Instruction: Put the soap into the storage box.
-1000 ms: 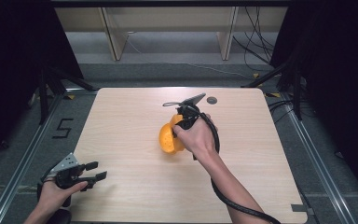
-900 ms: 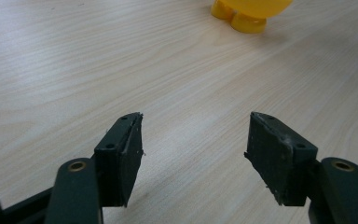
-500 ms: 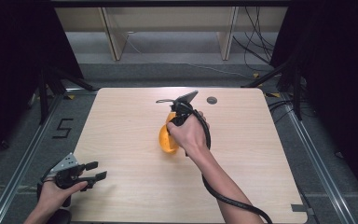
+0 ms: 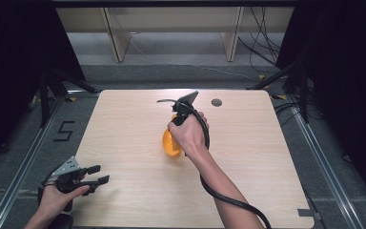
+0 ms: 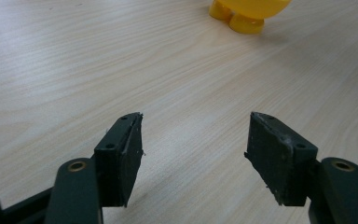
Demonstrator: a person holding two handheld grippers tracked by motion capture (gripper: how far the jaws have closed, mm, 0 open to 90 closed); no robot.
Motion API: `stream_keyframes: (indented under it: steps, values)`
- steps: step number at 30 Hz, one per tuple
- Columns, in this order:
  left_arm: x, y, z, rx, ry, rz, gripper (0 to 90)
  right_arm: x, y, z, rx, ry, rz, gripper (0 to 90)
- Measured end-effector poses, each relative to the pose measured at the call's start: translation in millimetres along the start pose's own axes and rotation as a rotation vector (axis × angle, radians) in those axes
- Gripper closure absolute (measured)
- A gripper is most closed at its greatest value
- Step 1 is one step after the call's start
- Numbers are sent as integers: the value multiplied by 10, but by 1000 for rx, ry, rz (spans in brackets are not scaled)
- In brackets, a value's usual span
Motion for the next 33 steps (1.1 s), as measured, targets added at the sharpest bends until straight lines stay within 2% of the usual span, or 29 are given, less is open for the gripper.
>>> stream_keyframes:
  steps: [6,8,12,13,16,18,19,20,21,22,24,25,26,28,29,30,31,32,33]
  values:
    - [1,-6,4,-1,-4,-3,352,-44,2,-50,1,-19,17,615]
    - [1,-5,3,0,-3,-2,353,-60,-18,-90,17,-13,-11,615]
    - [1,-4,3,1,-3,-1,353,-71,-31,-119,13,-30,-14,615]
    - [1,-4,3,1,-3,-2,353,-79,-21,-129,22,-22,12,615]
    - [1,-5,3,3,-2,-4,352,-78,-36,-147,17,-16,9,616]
    - [1,-5,3,3,-2,-4,352,-83,-56,-168,24,-29,-10,616]
    - [1,-6,4,3,-2,-4,352,-85,-29,-177,13,-24,36,616]
    - [1,-6,4,3,-2,-4,352,-85,-29,-177,13,-24,36,616]
    - [2,-5,4,4,-3,-2,352,-82,-43,-170,22,-40,22,615]
    - [1,-6,4,5,-2,-4,352,-88,-55,-191,25,-31,7,615]
    - [1,-5,3,5,-2,-4,352,-85,-46,-190,24,-43,24,615]
    - [1,-5,3,6,-3,-4,352,-87,-73,-210,33,-40,-2,616]
    - [1,-5,3,6,-3,-4,352,-87,-73,-210,33,-40,-2,616]
    - [1,-4,2,6,-2,-3,352,-94,-66,-223,34,-36,11,615]
    - [1,-4,2,6,-2,-3,352,-97,-44,-235,31,-27,37,616]
    - [1,-4,2,6,-2,-2,352,-92,-56,-246,32,-44,5,616]
    - [1,-3,3,6,-2,-3,352,-101,-43,-261,44,-38,24,616]
    - [1,-4,3,6,-2,-3,352,-101,-43,-261,44,-38,24,616]
    - [1,-4,3,7,-2,-3,352,-93,-54,-277,39,-45,-3,616]
Point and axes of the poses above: each handheld gripper's, and its own axes: z roughly backward along the jaws, x roughly out of its underside, y roughly to its right, the point moved 2 cm from there along -z, roughly forward along the jaws, and after that the axes turned 5 degrees about -x, right-handed, at the moved point
